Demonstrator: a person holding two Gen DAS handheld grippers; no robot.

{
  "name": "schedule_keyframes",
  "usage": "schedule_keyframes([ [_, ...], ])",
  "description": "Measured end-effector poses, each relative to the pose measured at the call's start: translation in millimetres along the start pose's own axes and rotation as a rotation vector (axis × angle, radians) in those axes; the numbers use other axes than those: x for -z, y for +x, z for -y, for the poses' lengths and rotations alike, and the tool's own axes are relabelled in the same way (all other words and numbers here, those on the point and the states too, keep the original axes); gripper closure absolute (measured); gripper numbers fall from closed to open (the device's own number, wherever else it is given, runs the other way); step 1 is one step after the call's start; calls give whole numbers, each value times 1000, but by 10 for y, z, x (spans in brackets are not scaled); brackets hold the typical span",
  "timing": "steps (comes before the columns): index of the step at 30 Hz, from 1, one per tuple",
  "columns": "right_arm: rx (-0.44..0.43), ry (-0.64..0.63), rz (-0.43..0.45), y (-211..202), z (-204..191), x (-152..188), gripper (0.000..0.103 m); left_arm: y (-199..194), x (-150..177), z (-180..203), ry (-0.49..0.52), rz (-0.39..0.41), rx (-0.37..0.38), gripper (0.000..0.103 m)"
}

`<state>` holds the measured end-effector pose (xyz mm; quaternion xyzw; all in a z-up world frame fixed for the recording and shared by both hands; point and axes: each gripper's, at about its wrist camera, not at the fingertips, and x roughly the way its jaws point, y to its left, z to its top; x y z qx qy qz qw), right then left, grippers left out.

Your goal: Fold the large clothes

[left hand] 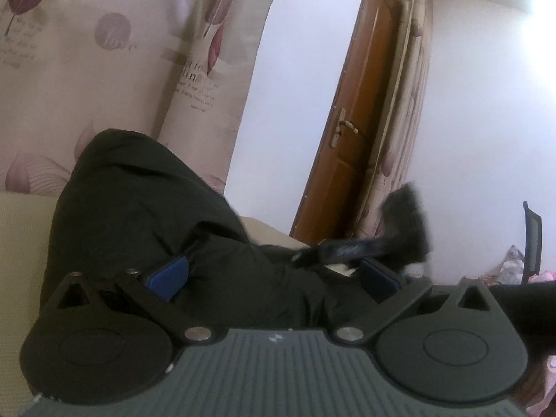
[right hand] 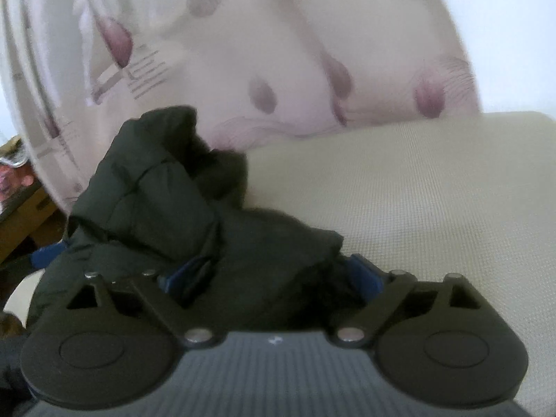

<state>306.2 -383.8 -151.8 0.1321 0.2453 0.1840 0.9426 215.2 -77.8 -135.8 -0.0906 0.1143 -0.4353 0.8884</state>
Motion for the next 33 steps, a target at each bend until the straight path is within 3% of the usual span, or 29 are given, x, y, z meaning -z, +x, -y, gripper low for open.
schedule_keyframes([
  [4, 63, -24, 59, -681, -258, -112, 11, -45, 13, -102, -72, 35, 14, 0],
  [9, 94, -71, -68, -1154, -812, 97, 10, -95, 23, -64, -68, 57, -11, 0],
  [16, 81, 53, -224, -872, -1089, 243, 10, -151, 24, 21, -57, 68, -58, 0],
  [21, 101, -57, -201, -813, -1340, 190, 10, -228, 43, -104, -137, 107, -58, 0],
  [24, 5, -23, -147, -962, -1389, 120, 6, -276, 51, -209, -204, 135, -47, 0],
  [26, -33, 13, -162, -969, -1349, 85, 0, -290, 62, -249, -230, 142, -38, 0],
  [28, 40, -14, -200, -885, -1346, 97, 0, -288, 55, -248, -233, 143, -38, 0],
  [31, 69, -31, -242, -739, -1358, 153, 0, -288, 48, -232, -214, 139, -44, 0],
  [33, 121, -129, -256, -632, -1486, 192, 0, -284, 34, -227, -211, 136, -51, 0],
])
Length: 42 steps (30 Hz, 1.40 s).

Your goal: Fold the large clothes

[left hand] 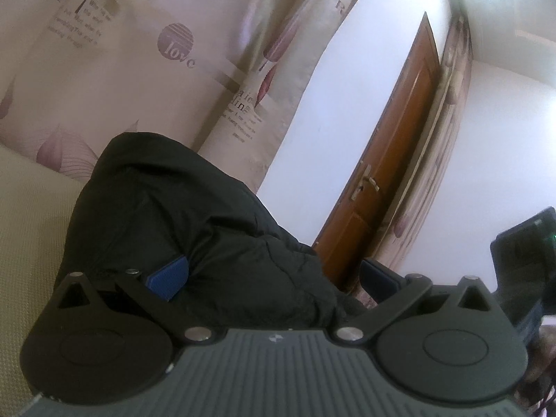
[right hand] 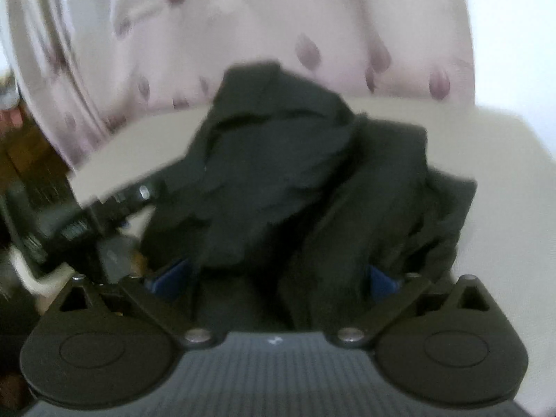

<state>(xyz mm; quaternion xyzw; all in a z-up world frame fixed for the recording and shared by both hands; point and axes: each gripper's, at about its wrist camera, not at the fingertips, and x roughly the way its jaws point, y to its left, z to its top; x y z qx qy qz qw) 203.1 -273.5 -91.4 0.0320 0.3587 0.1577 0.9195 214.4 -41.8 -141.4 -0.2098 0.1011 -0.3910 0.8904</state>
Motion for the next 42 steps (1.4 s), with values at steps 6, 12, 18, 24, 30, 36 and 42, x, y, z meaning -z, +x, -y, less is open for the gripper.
schedule_keyframes([
  [6, -40, -120, 62, 140, -38, 84, 53, 48, -176, 146, 20, -88, -159, 0],
  [12, -16, -113, 162, -151, 127, 36, 76, 180, -463, 352, 3, -227, -406, 0],
  [18, 56, 133, 129, 12, 881, 397, 82, 398, -425, 412, 38, -309, -547, 0],
  [24, -31, 213, 142, 60, 1075, 563, 82, 454, -387, 457, 86, -295, -565, 0],
  [30, -44, 224, 136, -1, 1014, 535, 82, 480, -374, 503, 93, -293, -570, 0],
  [36, 7, 245, 221, -277, 961, 490, 79, 515, -363, 507, 99, -304, -583, 0],
  [42, 124, 19, 413, -707, 425, 238, 79, 559, -357, 535, 103, -308, -598, 0],
])
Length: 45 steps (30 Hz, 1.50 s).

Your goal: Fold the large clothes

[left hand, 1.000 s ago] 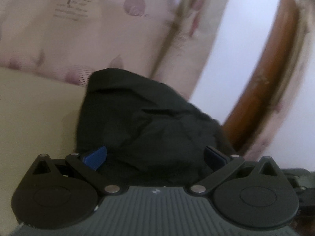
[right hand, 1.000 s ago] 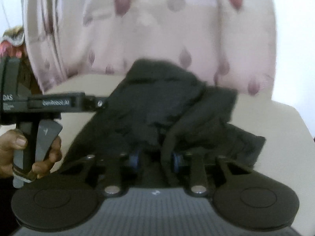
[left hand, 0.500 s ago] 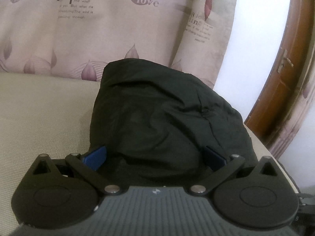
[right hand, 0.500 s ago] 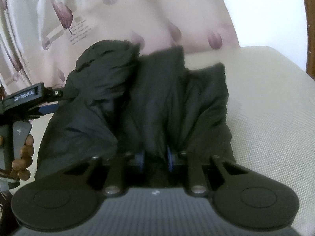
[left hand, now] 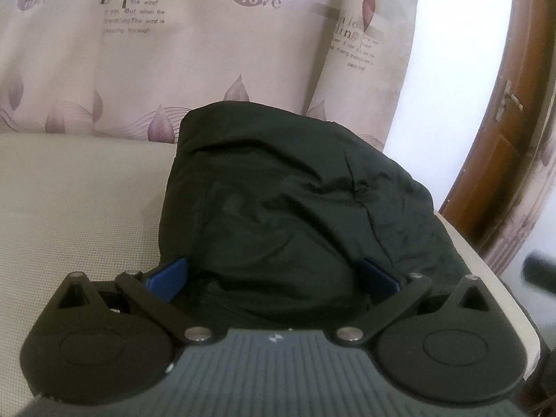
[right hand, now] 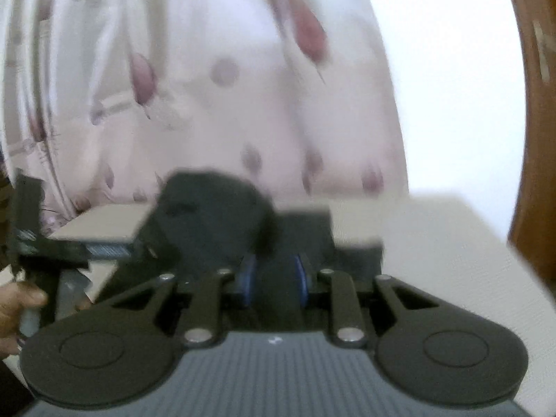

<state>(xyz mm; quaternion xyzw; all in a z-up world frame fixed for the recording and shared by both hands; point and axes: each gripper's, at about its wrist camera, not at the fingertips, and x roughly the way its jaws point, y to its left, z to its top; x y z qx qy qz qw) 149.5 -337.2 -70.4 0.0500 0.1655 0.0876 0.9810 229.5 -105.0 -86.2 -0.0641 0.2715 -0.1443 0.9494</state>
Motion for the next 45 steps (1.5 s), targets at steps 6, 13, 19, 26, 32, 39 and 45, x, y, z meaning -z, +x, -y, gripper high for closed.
schedule_keyframes([
  [6, 46, -239, -68, 348, -333, 165, 70, 10, 8, 3, 2, 1, -6, 0],
  [13, 18, 18, -230, 978, 271, 723, 63, -118, 75, 16, 47, 48, 28, 0],
  [19, -16, 89, -222, 889, 400, 578, 59, -350, 167, -248, -66, 85, 24, 0],
  [26, 101, 112, 18, 251, 239, 367, 33, -771, 278, -78, 107, 234, -111, 0],
  [32, 87, 109, 168, -353, -80, 288, 15, -1128, 274, 22, 96, 284, -200, 0],
  [39, 94, 72, 176, -747, -524, 436, 6, -1409, 138, 64, 58, 211, -154, 0],
  [45, 188, 29, 57, -591, -346, 345, 0, -1453, 333, 103, 46, 320, -287, 0],
])
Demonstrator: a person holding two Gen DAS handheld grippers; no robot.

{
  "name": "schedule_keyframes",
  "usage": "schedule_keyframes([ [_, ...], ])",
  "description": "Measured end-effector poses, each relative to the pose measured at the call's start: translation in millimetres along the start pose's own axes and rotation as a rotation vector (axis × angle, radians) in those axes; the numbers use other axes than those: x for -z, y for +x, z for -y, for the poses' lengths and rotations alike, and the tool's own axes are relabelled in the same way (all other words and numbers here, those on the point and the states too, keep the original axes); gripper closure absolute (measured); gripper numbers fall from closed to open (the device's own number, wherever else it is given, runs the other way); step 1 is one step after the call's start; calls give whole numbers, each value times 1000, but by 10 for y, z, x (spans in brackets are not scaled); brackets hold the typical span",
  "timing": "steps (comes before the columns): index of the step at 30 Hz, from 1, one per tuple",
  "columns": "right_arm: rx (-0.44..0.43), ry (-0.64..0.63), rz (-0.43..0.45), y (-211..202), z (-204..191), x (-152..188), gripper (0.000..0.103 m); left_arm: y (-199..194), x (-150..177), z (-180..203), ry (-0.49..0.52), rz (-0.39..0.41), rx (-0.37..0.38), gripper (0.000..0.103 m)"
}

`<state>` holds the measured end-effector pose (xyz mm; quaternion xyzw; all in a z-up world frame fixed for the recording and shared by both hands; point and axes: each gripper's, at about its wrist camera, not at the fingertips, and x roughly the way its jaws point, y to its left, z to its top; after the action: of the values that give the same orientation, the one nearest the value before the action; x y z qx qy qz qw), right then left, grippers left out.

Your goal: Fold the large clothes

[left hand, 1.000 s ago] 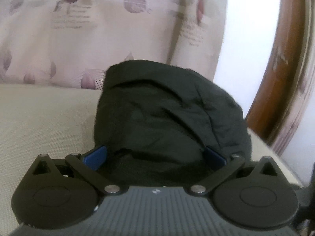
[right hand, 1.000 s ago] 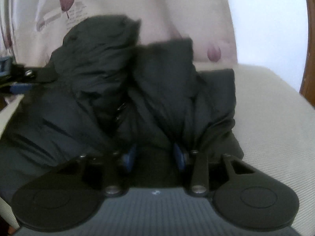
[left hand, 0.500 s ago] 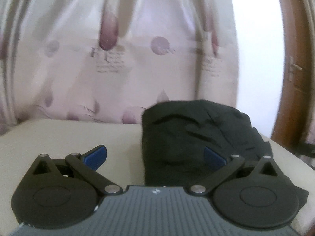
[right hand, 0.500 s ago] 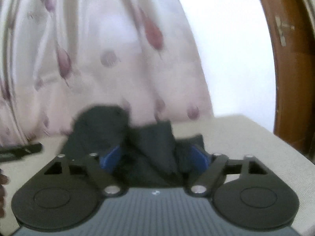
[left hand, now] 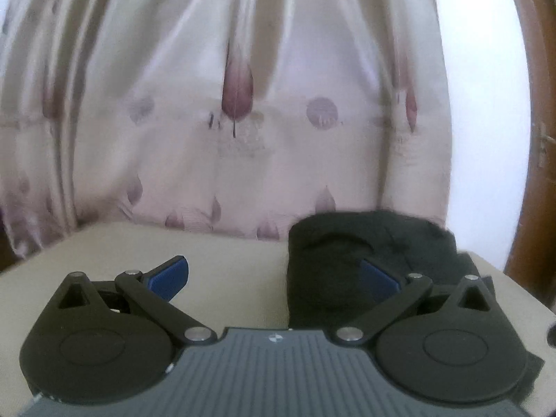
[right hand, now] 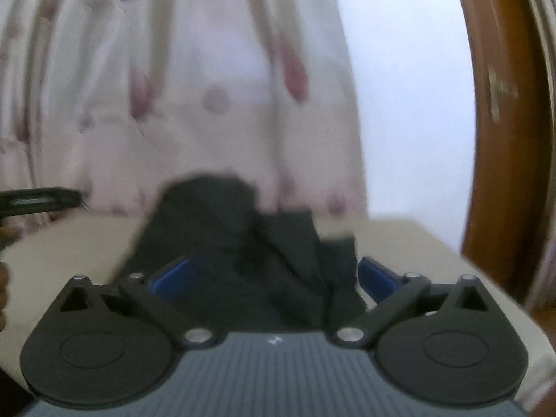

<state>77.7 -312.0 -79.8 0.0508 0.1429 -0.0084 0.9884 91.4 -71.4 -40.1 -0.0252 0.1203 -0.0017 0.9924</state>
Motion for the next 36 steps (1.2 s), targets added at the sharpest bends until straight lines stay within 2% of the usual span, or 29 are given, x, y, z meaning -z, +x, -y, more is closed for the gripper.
schedule_keyframes([
  [2, -39, 84, -33, 85, 179, -57, 0, 96, 18, 39, 9, -76, 64, 0],
  [3, -57, 100, -34, 75, 219, -92, 0, 108, 27, 66, 13, -80, 78, 0],
  [5, -52, 64, 4, -2, 168, -161, 0, 128, 35, 140, 29, -78, 83, 0],
  [7, -57, 22, 40, -96, 70, -191, 0, 189, 14, 178, 21, -116, 112, 0],
  [14, -52, -56, 68, -226, -219, -92, 0, 158, -15, 245, 1, -173, 155, 0],
  [20, -46, -55, 76, -299, -264, -52, 0, 86, 6, 291, 30, -158, 153, 0],
  [26, -52, -25, 45, -284, -264, 10, 0, -4, 27, 361, 71, -130, 143, 0],
  [29, -56, -24, 36, -294, -298, 38, 0, -49, 43, 402, 100, -90, 110, 0],
  [36, -58, -27, 36, -304, -351, 66, 0, -39, 43, 433, 113, -101, 114, 0],
])
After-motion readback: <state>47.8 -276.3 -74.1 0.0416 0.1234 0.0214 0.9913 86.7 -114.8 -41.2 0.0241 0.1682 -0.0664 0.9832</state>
